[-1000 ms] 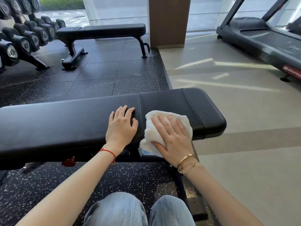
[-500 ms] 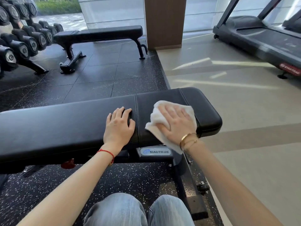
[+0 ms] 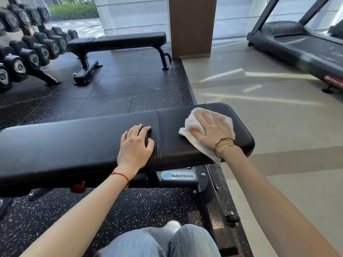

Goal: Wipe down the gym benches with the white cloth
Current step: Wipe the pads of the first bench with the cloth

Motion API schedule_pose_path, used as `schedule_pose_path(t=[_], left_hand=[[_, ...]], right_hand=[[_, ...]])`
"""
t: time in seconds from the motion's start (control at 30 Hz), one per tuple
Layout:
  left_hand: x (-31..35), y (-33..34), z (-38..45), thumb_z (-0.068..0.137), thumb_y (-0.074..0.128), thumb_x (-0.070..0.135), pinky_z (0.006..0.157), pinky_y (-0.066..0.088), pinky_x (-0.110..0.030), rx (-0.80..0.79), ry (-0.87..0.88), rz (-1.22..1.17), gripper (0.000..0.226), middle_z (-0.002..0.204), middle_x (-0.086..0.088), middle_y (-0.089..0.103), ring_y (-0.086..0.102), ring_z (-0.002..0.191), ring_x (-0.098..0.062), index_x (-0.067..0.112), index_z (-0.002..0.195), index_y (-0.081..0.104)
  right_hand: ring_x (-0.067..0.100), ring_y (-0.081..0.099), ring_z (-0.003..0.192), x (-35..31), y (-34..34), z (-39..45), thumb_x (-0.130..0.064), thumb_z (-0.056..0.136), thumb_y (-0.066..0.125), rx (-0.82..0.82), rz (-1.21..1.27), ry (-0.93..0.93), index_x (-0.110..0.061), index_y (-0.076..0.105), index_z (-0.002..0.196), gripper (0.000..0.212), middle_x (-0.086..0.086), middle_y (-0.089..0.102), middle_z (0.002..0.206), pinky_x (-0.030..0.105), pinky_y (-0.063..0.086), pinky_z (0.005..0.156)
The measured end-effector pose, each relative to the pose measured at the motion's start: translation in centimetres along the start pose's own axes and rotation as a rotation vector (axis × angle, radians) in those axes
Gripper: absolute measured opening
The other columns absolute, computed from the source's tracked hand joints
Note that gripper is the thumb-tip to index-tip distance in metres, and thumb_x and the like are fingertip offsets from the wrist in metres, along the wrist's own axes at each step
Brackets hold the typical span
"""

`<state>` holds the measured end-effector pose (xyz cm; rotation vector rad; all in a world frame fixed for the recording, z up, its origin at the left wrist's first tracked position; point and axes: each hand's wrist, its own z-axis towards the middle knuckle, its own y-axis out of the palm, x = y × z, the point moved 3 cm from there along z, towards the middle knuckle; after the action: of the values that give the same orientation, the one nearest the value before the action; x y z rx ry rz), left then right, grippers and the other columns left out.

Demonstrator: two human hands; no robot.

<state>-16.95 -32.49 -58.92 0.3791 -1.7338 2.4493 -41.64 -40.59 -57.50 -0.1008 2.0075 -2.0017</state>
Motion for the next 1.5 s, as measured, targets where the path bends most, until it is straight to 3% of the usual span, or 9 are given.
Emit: schedule_pose_path(t=[0.1, 0.27, 0.47, 0.6, 0.73, 0.9, 1.07, 1.3, 1.5], left_hand=[[-0.2, 0.0, 0.2, 0.091, 0.035, 0.038, 0.118, 0.024, -0.043, -0.035, 0.002, 0.01, 0.052, 0.145, -0.007, 0.048, 0.037, 0.138, -0.024, 0.021, 0.138, 0.05], [0.8, -0.2, 1.1, 0.097, 0.047, 0.031, 0.119, 0.02, -0.046, -0.067, -0.025, -0.002, 0.047, 0.148, -0.008, 0.045, 0.032, 0.142, -0.024, 0.016, 0.142, 0.048], [5.2, 1.6, 1.8, 0.09, 0.02, 0.05, 0.121, 0.013, -0.05, -0.106, 0.098, 0.015, 0.068, 0.157, -0.005, 0.034, 0.023, 0.148, -0.022, 0.023, 0.152, 0.032], [5.7, 2.8, 1.7, 0.088, 0.019, 0.052, 0.12, 0.017, -0.051, -0.091, 0.106, 0.024, 0.07, 0.155, -0.005, 0.037, 0.024, 0.147, -0.024, 0.023, 0.148, 0.039], [5.8, 2.8, 1.6, 0.088, 0.016, 0.053, 0.12, 0.017, -0.052, -0.088, 0.106, 0.025, 0.072, 0.155, -0.006, 0.037, 0.024, 0.146, -0.025, 0.021, 0.148, 0.039], [6.0, 2.7, 1.5, 0.089, 0.015, 0.052, 0.12, 0.018, -0.053, -0.091, 0.107, 0.034, 0.072, 0.155, -0.007, 0.037, 0.025, 0.146, -0.026, 0.02, 0.149, 0.039], [6.1, 2.7, 1.4, 0.088, 0.013, 0.052, 0.12, 0.017, -0.052, -0.093, 0.102, 0.034, 0.073, 0.155, -0.007, 0.037, 0.024, 0.147, -0.026, 0.02, 0.148, 0.039], [6.1, 2.7, 1.2, 0.087, 0.008, 0.053, 0.121, 0.014, -0.051, -0.103, 0.088, 0.033, 0.076, 0.158, -0.006, 0.032, 0.02, 0.149, -0.024, 0.022, 0.151, 0.035], [6.0, 2.6, 1.2, 0.089, 0.011, 0.052, 0.121, 0.015, -0.052, -0.096, 0.096, 0.032, 0.074, 0.157, -0.007, 0.034, 0.023, 0.148, -0.026, 0.02, 0.15, 0.036]], right_hand=[[0.026, 0.018, 0.146, 0.7, 0.5, -2.8, -0.07, 0.084, 0.009, 0.074, -0.02, -0.048, -0.039, 0.008, 0.154, 0.077, -0.003, 0.019, 0.162, 0.041, 0.004, 0.121], [0.024, 0.027, 0.141, 4.5, 0.8, -4.5, -0.067, 0.083, 0.015, 0.199, 0.005, 0.07, -0.038, 0.018, 0.153, 0.077, -0.004, 0.032, 0.156, 0.04, 0.011, 0.12], [0.026, 0.013, 0.148, 6.9, 0.1, 2.1, -0.065, 0.092, 0.021, 0.092, 0.028, 0.156, -0.032, 0.012, 0.155, 0.072, 0.001, 0.018, 0.162, 0.04, 0.005, 0.122], [0.026, 0.003, 0.151, 6.5, -0.2, 1.7, -0.062, 0.095, 0.023, 0.023, 0.04, 0.106, -0.034, 0.004, 0.156, 0.069, -0.003, 0.006, 0.165, 0.041, 0.0, 0.122], [0.023, 0.01, 0.151, 5.7, 0.4, -3.2, -0.067, 0.086, 0.009, 0.096, 0.006, -0.038, -0.039, 0.001, 0.154, 0.074, -0.007, 0.013, 0.164, 0.04, 0.004, 0.122], [0.022, 0.01, 0.15, 6.2, 0.1, -1.4, -0.069, 0.083, 0.008, 0.09, 0.04, 0.002, -0.04, 0.006, 0.154, 0.077, -0.009, 0.014, 0.163, 0.04, 0.005, 0.122], [0.025, 0.001, 0.151, 6.1, 0.4, 4.1, -0.058, 0.098, 0.025, -0.01, 0.036, 0.018, -0.037, -0.001, 0.155, 0.065, -0.009, 0.002, 0.165, 0.042, -0.002, 0.122], [0.025, 0.015, 0.148, 2.7, 0.5, -3.4, -0.061, 0.089, 0.017, 0.081, -0.01, -0.263, -0.034, 0.011, 0.156, 0.072, -0.007, 0.019, 0.162, 0.041, 0.006, 0.121], [0.022, 0.013, 0.15, 2.8, 0.5, -1.1, -0.068, 0.082, 0.011, 0.08, 0.045, -0.159, -0.039, 0.012, 0.154, 0.078, -0.01, 0.018, 0.162, 0.038, 0.004, 0.122]])
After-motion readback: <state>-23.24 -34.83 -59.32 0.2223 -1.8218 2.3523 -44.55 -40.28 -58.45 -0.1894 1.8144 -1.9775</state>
